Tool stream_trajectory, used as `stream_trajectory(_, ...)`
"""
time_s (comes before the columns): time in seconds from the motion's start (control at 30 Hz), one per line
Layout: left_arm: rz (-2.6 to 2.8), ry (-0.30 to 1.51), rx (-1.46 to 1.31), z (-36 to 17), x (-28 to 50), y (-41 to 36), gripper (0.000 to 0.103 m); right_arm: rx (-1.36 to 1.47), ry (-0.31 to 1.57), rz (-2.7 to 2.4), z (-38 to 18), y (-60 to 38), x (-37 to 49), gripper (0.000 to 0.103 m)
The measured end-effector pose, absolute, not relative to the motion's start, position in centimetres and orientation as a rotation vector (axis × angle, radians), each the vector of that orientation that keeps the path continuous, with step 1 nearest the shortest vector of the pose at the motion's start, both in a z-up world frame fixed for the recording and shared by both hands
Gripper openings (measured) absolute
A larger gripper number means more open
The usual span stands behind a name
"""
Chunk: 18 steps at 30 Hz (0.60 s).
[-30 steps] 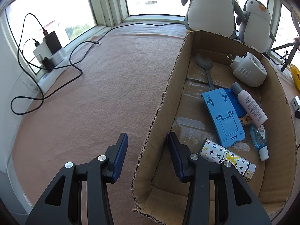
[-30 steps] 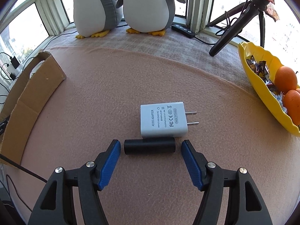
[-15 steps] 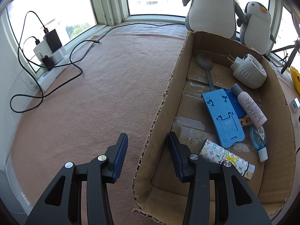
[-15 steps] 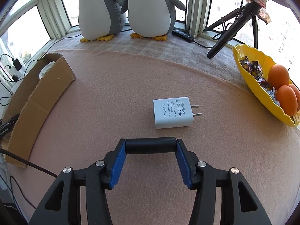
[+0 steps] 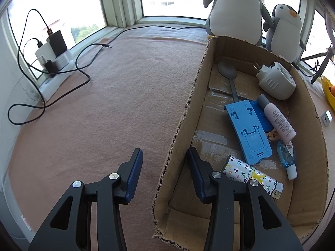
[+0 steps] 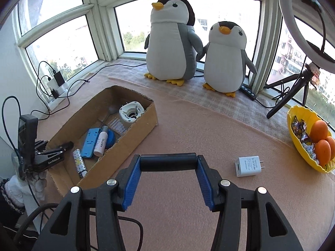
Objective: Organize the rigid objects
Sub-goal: 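Carry the black cylinder with the right gripper over the box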
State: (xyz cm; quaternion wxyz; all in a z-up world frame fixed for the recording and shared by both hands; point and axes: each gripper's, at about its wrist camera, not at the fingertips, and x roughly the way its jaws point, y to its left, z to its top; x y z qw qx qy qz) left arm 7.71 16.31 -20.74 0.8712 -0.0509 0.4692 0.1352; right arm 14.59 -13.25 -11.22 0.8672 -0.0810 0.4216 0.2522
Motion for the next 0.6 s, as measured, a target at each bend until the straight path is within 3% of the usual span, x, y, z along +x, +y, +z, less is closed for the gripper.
stream_trajectory(0.6,0.279,0.978,-0.112,-20.8,7.7,16.3,0.044,-0.204,0.903,0.714,-11.4,-3.3,11.1,0.048)
